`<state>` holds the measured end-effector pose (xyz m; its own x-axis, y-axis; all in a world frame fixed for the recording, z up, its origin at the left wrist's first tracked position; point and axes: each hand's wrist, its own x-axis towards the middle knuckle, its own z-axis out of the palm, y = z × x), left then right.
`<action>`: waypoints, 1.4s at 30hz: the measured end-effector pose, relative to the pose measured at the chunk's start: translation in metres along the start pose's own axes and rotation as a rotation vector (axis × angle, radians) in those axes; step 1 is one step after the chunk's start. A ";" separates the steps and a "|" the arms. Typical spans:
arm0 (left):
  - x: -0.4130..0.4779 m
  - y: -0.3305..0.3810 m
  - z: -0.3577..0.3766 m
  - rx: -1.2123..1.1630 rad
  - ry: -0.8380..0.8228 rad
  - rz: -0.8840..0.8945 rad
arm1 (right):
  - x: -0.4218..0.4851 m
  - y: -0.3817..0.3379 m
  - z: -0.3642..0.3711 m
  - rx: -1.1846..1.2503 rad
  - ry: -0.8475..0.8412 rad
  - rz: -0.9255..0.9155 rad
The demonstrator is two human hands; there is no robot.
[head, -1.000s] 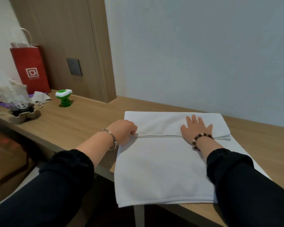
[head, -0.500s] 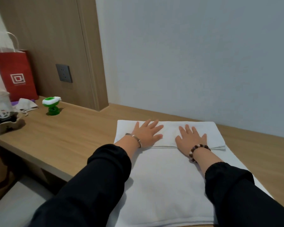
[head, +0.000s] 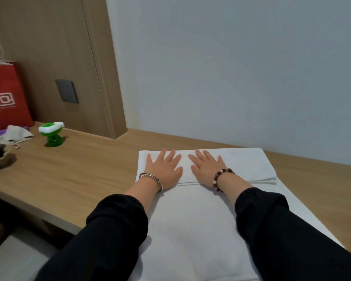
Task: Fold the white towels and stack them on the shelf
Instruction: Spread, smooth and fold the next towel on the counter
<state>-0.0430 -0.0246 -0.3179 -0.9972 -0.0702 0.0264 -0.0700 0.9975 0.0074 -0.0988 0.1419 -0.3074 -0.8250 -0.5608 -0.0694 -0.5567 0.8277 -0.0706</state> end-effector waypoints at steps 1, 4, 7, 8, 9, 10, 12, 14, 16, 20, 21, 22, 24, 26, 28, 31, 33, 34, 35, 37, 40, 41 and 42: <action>-0.001 -0.001 0.001 -0.009 0.008 -0.021 | 0.003 0.005 0.003 0.006 -0.004 0.009; -0.004 -0.007 0.001 -0.035 0.047 -0.090 | 0.003 0.032 0.002 0.027 0.015 0.080; -0.009 -0.019 0.001 -0.028 0.057 -0.162 | -0.003 0.064 0.000 0.025 0.020 0.186; -0.011 -0.024 0.001 -0.042 0.051 -0.182 | -0.005 0.074 -0.001 0.014 0.018 0.219; -0.014 -0.029 0.001 -0.067 0.040 -0.196 | -0.008 0.081 -0.002 0.008 0.013 0.253; -0.016 -0.034 0.002 -0.099 0.032 -0.204 | -0.009 0.086 -0.004 0.008 0.009 0.287; -0.022 -0.041 0.004 -0.149 0.019 -0.212 | -0.010 0.086 -0.006 0.026 0.002 0.353; -0.027 -0.043 0.005 -0.192 0.011 -0.208 | -0.009 0.079 -0.008 0.028 -0.007 0.433; -0.031 -0.040 0.005 -0.221 0.002 -0.204 | -0.007 0.069 -0.011 -0.015 -0.036 0.504; -0.048 -0.028 0.003 -0.235 0.008 -0.198 | 0.006 0.015 -0.015 0.019 -0.028 0.295; -0.054 -0.025 0.003 -0.253 0.008 -0.195 | 0.010 -0.003 -0.012 0.043 -0.014 0.196; -0.059 -0.023 0.001 -0.257 -0.002 -0.172 | 0.013 -0.020 -0.008 0.043 -0.005 0.116; -0.068 -0.029 -0.009 -0.318 -0.014 -0.098 | 0.016 -0.039 0.000 -0.002 0.010 0.033; -0.074 -0.047 -0.022 -0.565 0.017 -0.100 | 0.017 -0.038 0.005 -0.015 0.008 0.013; -0.074 -0.072 -0.033 -0.756 0.156 -0.190 | 0.016 -0.032 0.005 -0.018 -0.007 -0.006; -0.059 -0.100 -0.035 -0.674 0.220 -0.284 | 0.016 -0.031 0.003 -0.025 -0.018 -0.024; -0.046 -0.109 -0.033 -0.725 0.113 -0.241 | 0.016 -0.031 0.005 -0.021 -0.007 -0.032; -0.039 -0.112 -0.032 -0.786 0.068 -0.207 | 0.016 -0.030 0.006 -0.017 0.003 -0.036; -0.033 -0.115 -0.032 -0.844 0.045 -0.175 | 0.017 -0.029 0.006 -0.012 0.010 -0.038; -0.023 -0.120 -0.030 -0.893 0.050 -0.141 | 0.018 -0.027 0.008 -0.003 0.019 -0.038; -0.013 -0.120 -0.027 -0.905 0.062 -0.123 | 0.020 -0.027 0.010 0.008 0.033 -0.034; -0.010 -0.119 -0.026 -0.910 0.076 -0.115 | 0.020 -0.026 0.010 0.009 0.037 -0.032; -0.007 -0.118 -0.025 -0.915 0.099 -0.109 | 0.020 -0.026 0.010 0.007 0.039 -0.029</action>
<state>-0.0268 -0.1423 -0.2944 -0.9765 -0.2059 0.0643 -0.0729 0.5957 0.7999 -0.1002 0.1087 -0.3174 -0.8117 -0.5834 -0.0279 -0.5800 0.8108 -0.0792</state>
